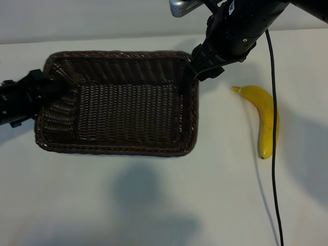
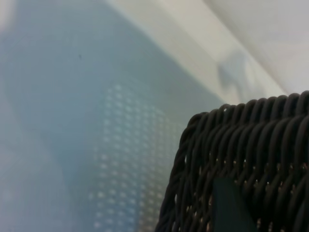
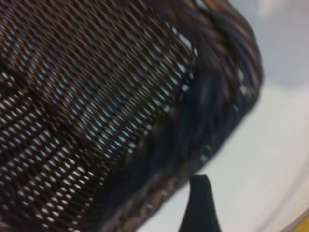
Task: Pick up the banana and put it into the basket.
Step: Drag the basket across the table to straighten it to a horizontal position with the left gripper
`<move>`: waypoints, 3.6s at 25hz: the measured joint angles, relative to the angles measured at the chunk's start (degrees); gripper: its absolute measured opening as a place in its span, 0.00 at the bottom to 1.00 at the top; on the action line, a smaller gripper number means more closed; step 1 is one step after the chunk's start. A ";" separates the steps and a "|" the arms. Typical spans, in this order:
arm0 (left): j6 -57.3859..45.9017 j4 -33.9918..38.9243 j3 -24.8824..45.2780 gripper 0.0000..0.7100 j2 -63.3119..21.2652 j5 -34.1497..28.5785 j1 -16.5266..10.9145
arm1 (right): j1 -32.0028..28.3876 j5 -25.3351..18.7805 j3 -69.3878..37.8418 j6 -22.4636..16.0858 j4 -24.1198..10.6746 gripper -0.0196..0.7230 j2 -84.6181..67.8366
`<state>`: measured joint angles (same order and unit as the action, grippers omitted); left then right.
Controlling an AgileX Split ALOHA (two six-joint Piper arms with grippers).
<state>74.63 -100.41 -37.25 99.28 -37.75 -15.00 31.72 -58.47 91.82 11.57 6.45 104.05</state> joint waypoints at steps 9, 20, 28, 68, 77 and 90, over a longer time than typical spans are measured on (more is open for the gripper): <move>-1.79 -0.14 -2.50 0.54 2.94 2.96 0.98 | 0.00 -0.24 0.00 -0.05 0.00 0.77 0.00; -2.82 -0.27 -2.56 0.54 6.45 3.13 1.30 | 0.00 -0.46 0.00 0.00 0.05 0.77 0.00; -4.19 -0.31 -4.12 0.54 6.74 3.66 4.20 | 0.00 -0.86 0.00 0.00 0.11 0.77 0.00; -10.87 -0.90 -4.35 0.83 7.13 1.32 4.28 | 0.00 -1.79 0.00 -0.04 0.11 0.77 0.00; -12.86 3.31 -4.35 0.83 7.07 -1.17 4.28 | 0.00 -1.90 0.00 -0.09 0.11 0.77 0.00; -15.46 10.09 -4.35 0.83 5.39 -2.63 4.28 | 0.00 -1.90 0.00 -0.02 0.11 0.77 0.00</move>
<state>59.17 -90.32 -41.60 104.67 -40.38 -10.72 31.72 -60.36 91.82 11.55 6.56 104.05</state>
